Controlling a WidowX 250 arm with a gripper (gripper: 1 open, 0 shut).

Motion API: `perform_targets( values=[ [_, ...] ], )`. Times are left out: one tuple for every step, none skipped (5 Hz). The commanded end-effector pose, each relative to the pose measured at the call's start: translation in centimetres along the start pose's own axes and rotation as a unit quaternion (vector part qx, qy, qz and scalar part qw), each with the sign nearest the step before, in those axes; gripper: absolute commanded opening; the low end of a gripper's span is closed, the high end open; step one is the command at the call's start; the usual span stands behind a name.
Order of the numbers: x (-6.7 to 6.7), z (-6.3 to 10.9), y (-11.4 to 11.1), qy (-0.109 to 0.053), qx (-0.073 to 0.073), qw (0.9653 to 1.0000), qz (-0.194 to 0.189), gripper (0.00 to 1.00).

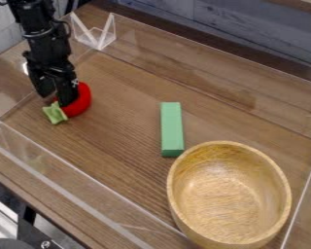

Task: Move the red object to the right side of the table

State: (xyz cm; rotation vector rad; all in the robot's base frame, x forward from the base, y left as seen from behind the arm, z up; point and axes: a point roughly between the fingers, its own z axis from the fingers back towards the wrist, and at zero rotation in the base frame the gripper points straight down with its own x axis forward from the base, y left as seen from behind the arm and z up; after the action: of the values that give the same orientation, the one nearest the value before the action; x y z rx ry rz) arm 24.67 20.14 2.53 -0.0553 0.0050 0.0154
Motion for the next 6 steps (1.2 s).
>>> perform_targets(
  values=[
    [0.6,0.9,0.3,-0.003,0.011,0.9998,0.017,1.00],
    [0.5,0.7,1.1,0.002,0.010,0.9999,0.007,1.00],
    [0.5,0.4,1.6,0.008,0.010,0.9999,-0.004,0.00],
    [0.7,2.3,1.0,-0.005,0.012,0.9999,0.004,0.00],
    [0.9,4.1,0.4,-0.017,0.013,0.9997,0.012,0.00],
    [1.2,6.3,-0.4,-0.032,0.015,0.9985,0.043,0.00]
  ],
)
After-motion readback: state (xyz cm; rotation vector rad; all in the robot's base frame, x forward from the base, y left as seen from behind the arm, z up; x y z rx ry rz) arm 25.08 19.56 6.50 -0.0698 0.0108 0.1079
